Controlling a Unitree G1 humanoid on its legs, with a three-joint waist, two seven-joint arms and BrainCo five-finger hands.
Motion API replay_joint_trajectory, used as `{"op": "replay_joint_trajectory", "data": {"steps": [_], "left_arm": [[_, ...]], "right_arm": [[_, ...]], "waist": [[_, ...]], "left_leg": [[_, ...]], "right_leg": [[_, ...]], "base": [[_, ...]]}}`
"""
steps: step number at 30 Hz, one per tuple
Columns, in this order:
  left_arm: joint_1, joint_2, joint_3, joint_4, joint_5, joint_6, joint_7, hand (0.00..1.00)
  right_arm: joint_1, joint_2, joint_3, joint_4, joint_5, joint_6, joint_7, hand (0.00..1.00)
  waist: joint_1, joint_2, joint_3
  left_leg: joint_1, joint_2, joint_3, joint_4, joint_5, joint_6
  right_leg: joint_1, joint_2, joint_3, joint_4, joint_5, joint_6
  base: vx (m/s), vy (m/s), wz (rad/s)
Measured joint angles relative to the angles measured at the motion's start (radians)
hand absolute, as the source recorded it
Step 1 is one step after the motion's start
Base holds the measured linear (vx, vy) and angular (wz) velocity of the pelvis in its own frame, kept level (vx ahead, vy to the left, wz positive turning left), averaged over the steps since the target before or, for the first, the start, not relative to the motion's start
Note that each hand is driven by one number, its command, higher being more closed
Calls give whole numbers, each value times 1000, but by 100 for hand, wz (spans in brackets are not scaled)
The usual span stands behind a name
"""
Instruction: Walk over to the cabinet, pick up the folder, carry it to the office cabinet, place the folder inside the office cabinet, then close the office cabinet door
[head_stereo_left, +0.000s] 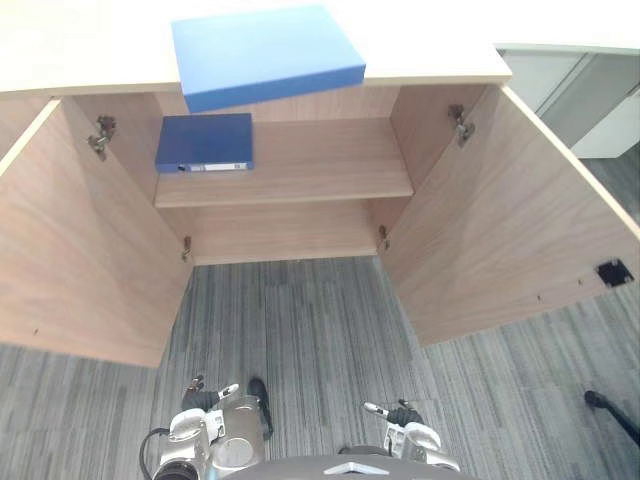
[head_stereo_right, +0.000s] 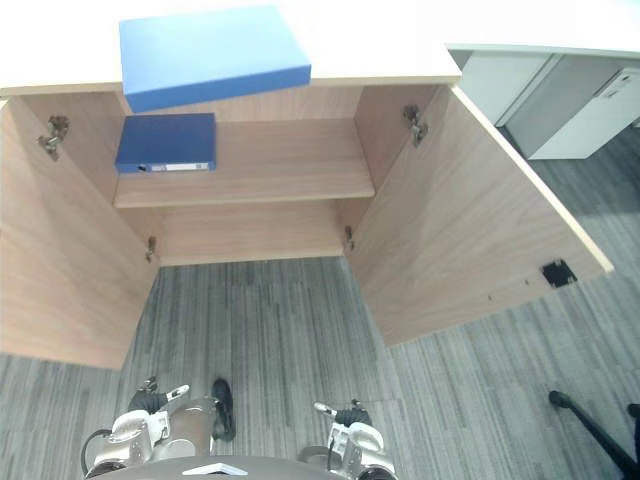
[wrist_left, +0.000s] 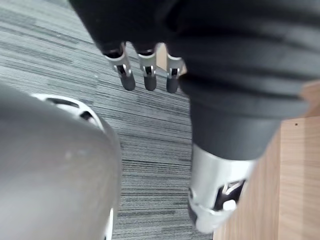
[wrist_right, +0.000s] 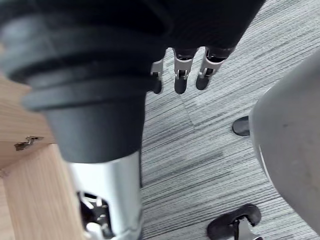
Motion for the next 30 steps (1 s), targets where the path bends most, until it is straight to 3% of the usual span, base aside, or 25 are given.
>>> {"op": "replay_joint_trajectory", "data": {"steps": [2,4,6,8,9,10,11,12,13,16,18,20,22,24,25,26,27,30], "left_arm": [[2,5,-19,23,0,4,0,0],[7,15,-37,36,0,5,0,0],[11,10,-36,36,-1,5,0,0],[11,7,-35,37,-1,5,1,0],[11,6,-35,37,-1,5,1,0],[12,7,-35,39,0,5,1,0],[12,10,-33,39,0,5,1,0],[9,2,-25,44,0,5,1,0],[8,-33,0,57,1,3,1,0],[4,-75,44,58,2,3,0,0],[-7,-77,45,42,2,3,-3,0],[-2,-82,45,17,2,0,-4,0],[-9,-86,45,15,2,-1,-5,0],[-15,-86,46,15,3,-1,-6,0],[-16,-87,46,17,3,0,-5,0],[-21,-90,46,19,3,1,-7,0],[-18,-81,49,23,3,2,-5,0],[-17,-71,47,27,15,3,-7,0]], "right_arm": [[-10,-4,4,1,-3,-5,0,0],[-19,-4,19,0,-23,-7,1,0],[-27,-2,31,0,-40,-8,1,0],[-39,-4,42,-2,-39,-10,2,0],[-41,-5,41,-2,-39,-10,2,0],[-37,-6,41,-1,-40,-8,2,0],[-32,-6,38,2,-39,-9,2,0],[-30,-7,35,1,-39,-9,3,0],[-29,-39,33,7,-40,-8,2,0],[-21,-68,8,4,-39,-8,1,0],[-3,-67,9,4,-38,-7,1,0],[11,-67,10,4,-36,-7,1,0],[11,-66,10,3,-36,-6,1,0],[15,-66,8,3,-36,1,0,0],[16,-67,7,2,-36,0,0,0],[16,-63,6,5,-37,1,0,0],[28,-48,6,4,-37,0,0,0],[42,-30,-1,6,-38,1,0,0]], "waist": [[-17,14,8],[-19,8,5],[-20,12,6],[-29,14,7],[-32,15,7],[-35,11,5],[-37,2,3],[-42,-2,0],[-39,56,-8],[-47,112,-14],[-38,92,-3],[-19,89,-6],[-21,89,-7],[-21,88,-9],[-21,89,-10],[-16,88,-15],[-19,64,-33],[-22,43,-48]], "left_leg": [[83,-9,1,-26,-36,10],[176,-25,8,-80,-42,10],[248,-24,7,-136,-42,10],[295,-22,-6,-180,-47,-7],[305,-22,-13,-193,-48,-14],[320,-32,-37,-199,-57,-41],[329,-43,-47,-202,-63,-51],[338,-47,-64,-208,-71,-63],[350,-13,-74,-209,-73,-79],[323,41,-90,-107,-94,-111],[224,99,-81,156,-106,-127],[182,140,-37,259,-123,-118],[144,155,-21,236,-126,-113],[124,145,-25,79,-117,-112],[128,138,-36,25,-95,-109],[149,116,-38,-44,-28,-109],[176,87,-31,-89,-13,-98],[189,62,-13,-116,-10,-92]], "right_leg": [[-108,-27,-1,300,15,56],[-190,-43,-31,458,-29,42],[-250,-44,-102,456,-62,5],[-323,-17,-153,288,-66,-14],[-333,0,-157,182,-45,-27],[-316,32,-137,-44,80,-48],[-307,37,-122,-100,170,-64],[-298,36,-106,-96,215,-67],[-277,55,-134,-90,205,-73],[-225,76,-194,-111,146,-86],[-152,78,-222,-127,114,-97],[-115,85,-228,-134,96,-98],[-102,89,-219,-144,89,-93],[-102,89,-193,-145,90,-79],[-102,89,-186,-143,89,-72],[-103,83,-161,-133,83,-53],[-100,70,-143,-154,91,-37],[-77,55,-136,-214,121,-20]], "base": [[334,195,-11],[345,127,7],[340,48,14],[304,-40,21],[346,-144,35],[366,-166,39],[328,-165,47],[251,-124,39],[236,-117,40],[264,-160,48],[181,-160,51],[168,-109,-1],[125,-6,-20],[123,95,-33],[136,166,-40],[153,180,-32],[186,193,-25],[143,143,-10]]}}
